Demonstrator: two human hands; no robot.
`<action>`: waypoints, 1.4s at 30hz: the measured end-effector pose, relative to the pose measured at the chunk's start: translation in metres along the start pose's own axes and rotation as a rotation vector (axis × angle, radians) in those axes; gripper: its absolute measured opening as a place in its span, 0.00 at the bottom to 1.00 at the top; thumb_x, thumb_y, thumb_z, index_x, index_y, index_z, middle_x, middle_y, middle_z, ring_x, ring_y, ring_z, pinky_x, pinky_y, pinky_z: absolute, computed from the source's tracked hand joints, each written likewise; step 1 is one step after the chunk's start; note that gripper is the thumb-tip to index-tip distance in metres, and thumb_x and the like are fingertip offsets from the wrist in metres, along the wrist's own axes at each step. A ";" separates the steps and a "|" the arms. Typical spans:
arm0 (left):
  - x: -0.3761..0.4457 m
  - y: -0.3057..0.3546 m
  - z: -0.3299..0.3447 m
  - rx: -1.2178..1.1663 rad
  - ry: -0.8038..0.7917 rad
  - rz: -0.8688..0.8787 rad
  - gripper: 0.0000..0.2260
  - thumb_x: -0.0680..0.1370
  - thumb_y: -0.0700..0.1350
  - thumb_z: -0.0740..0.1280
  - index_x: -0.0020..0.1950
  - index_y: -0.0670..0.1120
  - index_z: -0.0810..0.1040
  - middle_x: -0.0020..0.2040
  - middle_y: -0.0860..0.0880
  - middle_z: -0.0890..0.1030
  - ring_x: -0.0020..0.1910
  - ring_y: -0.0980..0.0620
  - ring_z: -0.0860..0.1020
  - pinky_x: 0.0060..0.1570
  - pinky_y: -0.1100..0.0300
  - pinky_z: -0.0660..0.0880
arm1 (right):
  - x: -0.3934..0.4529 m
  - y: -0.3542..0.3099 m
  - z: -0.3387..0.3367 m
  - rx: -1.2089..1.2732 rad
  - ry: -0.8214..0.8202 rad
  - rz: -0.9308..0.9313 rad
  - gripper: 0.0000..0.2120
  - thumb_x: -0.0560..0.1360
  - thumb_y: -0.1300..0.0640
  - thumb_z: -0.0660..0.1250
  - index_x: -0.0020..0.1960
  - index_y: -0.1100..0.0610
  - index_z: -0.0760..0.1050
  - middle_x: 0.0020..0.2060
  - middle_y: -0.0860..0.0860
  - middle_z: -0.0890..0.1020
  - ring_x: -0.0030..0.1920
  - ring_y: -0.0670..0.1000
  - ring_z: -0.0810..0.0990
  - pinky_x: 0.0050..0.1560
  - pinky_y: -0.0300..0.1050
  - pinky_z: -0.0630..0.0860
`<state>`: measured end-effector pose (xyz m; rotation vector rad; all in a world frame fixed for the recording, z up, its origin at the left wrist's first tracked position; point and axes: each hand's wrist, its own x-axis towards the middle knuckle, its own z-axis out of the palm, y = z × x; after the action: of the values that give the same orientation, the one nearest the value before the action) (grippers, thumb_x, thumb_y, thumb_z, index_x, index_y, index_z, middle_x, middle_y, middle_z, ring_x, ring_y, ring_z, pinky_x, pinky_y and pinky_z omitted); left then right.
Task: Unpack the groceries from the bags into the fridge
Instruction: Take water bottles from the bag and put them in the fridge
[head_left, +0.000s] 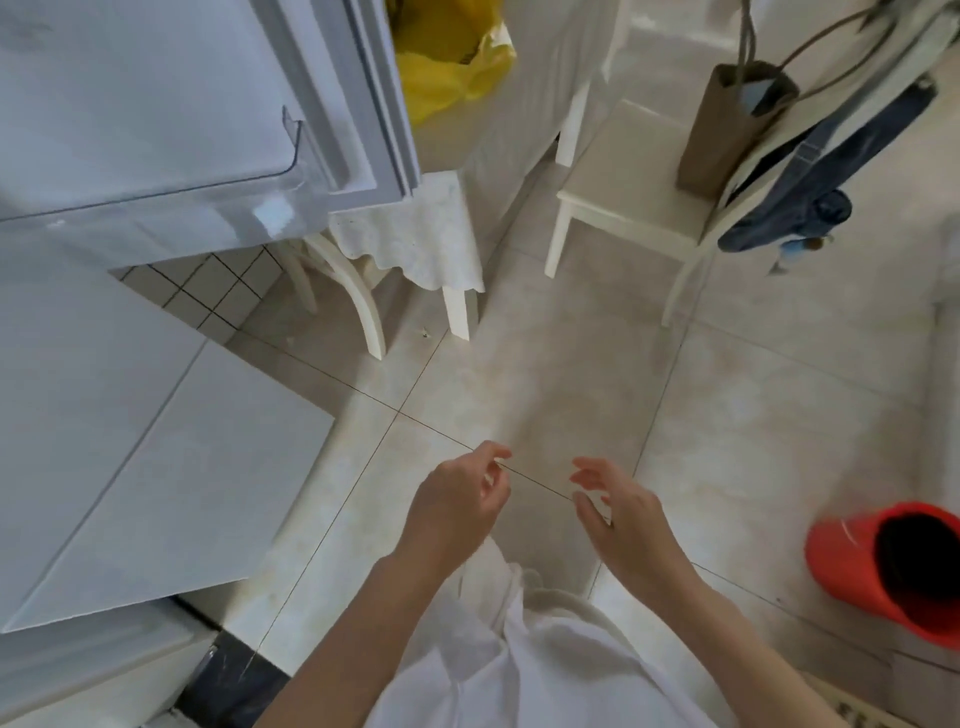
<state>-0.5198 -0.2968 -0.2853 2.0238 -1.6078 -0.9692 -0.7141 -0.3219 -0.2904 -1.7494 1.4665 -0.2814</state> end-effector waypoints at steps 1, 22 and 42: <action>0.011 0.003 0.001 -0.002 -0.008 -0.006 0.10 0.79 0.47 0.63 0.59 0.53 0.76 0.41 0.57 0.82 0.42 0.58 0.80 0.46 0.56 0.77 | 0.010 0.003 -0.007 0.001 0.008 0.010 0.14 0.78 0.58 0.64 0.63 0.52 0.72 0.50 0.42 0.79 0.53 0.41 0.77 0.56 0.38 0.73; 0.331 0.050 -0.070 -0.063 -0.008 -0.038 0.08 0.78 0.45 0.64 0.56 0.51 0.78 0.42 0.54 0.83 0.42 0.56 0.81 0.48 0.55 0.78 | 0.311 -0.046 -0.114 -0.001 0.053 -0.069 0.15 0.76 0.60 0.66 0.63 0.56 0.72 0.51 0.48 0.80 0.51 0.46 0.78 0.53 0.35 0.71; 0.550 0.106 -0.116 -0.165 0.380 -0.426 0.08 0.80 0.51 0.62 0.55 0.50 0.78 0.45 0.53 0.83 0.43 0.54 0.80 0.46 0.55 0.79 | 0.640 -0.088 -0.233 -0.191 -0.284 -0.432 0.13 0.77 0.58 0.64 0.61 0.58 0.72 0.54 0.53 0.80 0.55 0.53 0.79 0.57 0.50 0.75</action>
<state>-0.4507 -0.8649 -0.2881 2.3059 -0.8931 -0.7562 -0.6068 -1.0004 -0.2846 -2.1565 0.9302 -0.1082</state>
